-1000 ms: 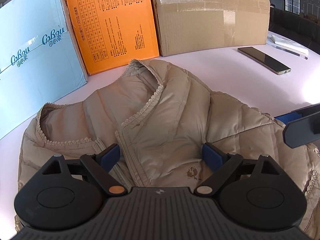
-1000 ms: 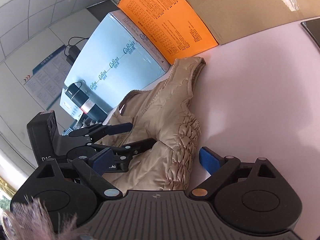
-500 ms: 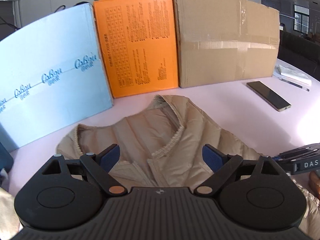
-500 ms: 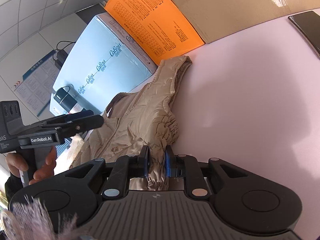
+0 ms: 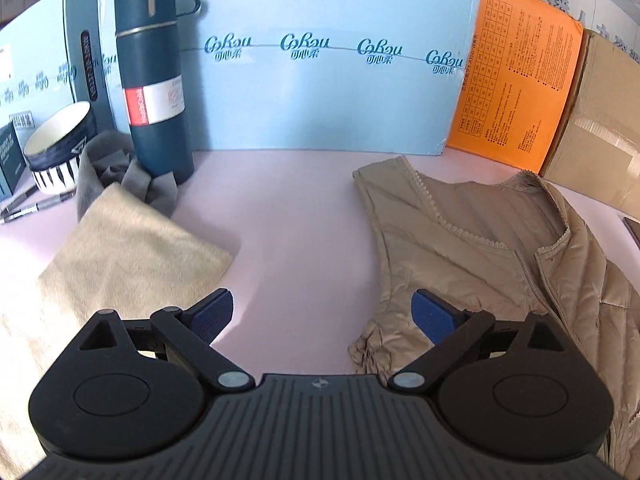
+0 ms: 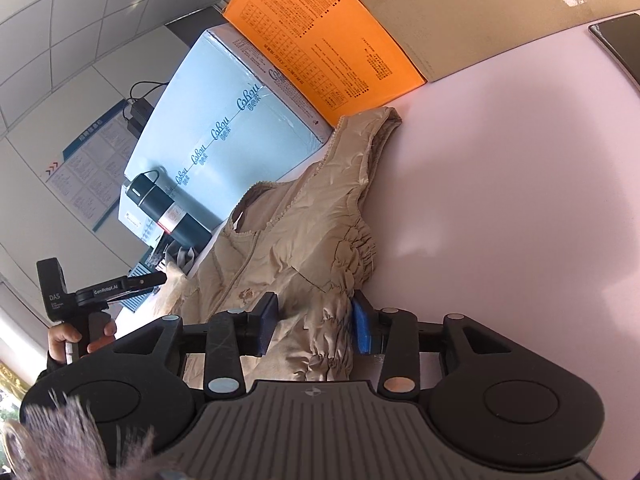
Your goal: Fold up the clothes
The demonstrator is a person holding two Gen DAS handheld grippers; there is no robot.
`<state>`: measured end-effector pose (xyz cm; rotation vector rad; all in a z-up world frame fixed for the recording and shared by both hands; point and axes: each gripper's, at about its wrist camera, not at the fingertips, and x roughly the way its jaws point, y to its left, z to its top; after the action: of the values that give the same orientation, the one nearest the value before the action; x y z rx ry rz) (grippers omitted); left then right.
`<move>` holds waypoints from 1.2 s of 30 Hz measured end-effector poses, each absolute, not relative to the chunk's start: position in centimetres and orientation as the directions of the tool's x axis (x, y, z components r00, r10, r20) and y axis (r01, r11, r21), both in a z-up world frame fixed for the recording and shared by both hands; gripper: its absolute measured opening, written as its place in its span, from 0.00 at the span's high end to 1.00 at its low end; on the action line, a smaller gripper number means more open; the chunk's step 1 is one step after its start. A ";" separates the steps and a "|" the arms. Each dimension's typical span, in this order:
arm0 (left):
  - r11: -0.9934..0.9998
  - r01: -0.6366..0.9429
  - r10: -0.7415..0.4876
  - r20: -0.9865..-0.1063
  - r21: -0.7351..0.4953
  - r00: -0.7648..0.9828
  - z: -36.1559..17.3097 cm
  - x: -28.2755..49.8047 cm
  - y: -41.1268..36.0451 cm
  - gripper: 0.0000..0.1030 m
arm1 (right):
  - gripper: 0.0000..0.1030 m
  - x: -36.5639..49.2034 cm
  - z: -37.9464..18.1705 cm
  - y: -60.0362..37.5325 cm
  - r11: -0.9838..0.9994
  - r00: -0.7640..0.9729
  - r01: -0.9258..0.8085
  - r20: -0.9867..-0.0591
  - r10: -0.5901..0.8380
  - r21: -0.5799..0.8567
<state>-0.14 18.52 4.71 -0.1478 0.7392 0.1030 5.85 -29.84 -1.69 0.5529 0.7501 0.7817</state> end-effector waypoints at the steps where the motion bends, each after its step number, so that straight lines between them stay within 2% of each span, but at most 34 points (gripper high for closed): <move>1: 0.983 -0.139 0.019 -0.688 -0.120 0.725 4.1 -0.7 18.8 0.06 | 0.60 5.8 -1.7 -29.8 0.595 0.481 -0.421 -0.387 0.787 0.685; 5: 0.989 -0.120 0.024 -0.692 -0.092 0.721 3.5 -1.3 18.3 0.06 | 0.58 5.7 -1.5 -29.9 0.601 0.487 -0.412 -0.391 0.781 0.685; 8: 0.991 -0.122 0.048 -0.684 -0.060 0.728 4.0 -0.5 18.1 0.06 | 0.51 5.8 -1.4 -30.4 0.601 0.493 -0.399 -0.390 0.778 0.693; 14: 0.986 -0.169 0.132 -0.663 0.008 0.737 4.3 2.7 18.2 0.06 | 0.50 6.9 -1.5 -31.5 0.593 0.496 -0.374 -0.386 0.778 0.713; 22: 0.984 -0.179 0.151 -0.633 0.019 0.759 2.5 7.3 18.8 0.06 | 0.50 11.0 -1.6 -31.5 0.602 0.501 -0.395 -0.386 0.774 0.694; 25: 0.984 -0.178 0.133 -0.601 -0.016 0.788 1.8 8.7 19.4 0.06 | 0.51 13.0 -1.7 -31.1 0.607 0.503 -0.407 -0.387 0.773 0.683; 29: 0.978 -0.163 0.061 -0.564 -0.133 0.823 0.7 10.1 21.1 0.06 | 0.51 15.8 -2.1 -30.4 0.598 0.498 -0.414 -0.380 0.780 0.686; 32: 0.963 -0.150 0.007 -0.538 -0.222 0.843 0.7 10.7 22.5 0.01 | 0.51 17.9 -2.4 -29.9 0.586 0.491 -0.415 -0.371 0.788 0.696; 36: 0.957 -0.132 -0.031 -0.543 -0.258 0.839 0.5 12.5 23.0 0.00 | 0.51 20.3 -2.6 -29.1 0.576 0.479 -0.425 -0.367 0.798 0.699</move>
<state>12.49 23.00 0.53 -0.2930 0.5746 0.0544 20.30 -29.15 -2.61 0.5723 0.7405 0.7975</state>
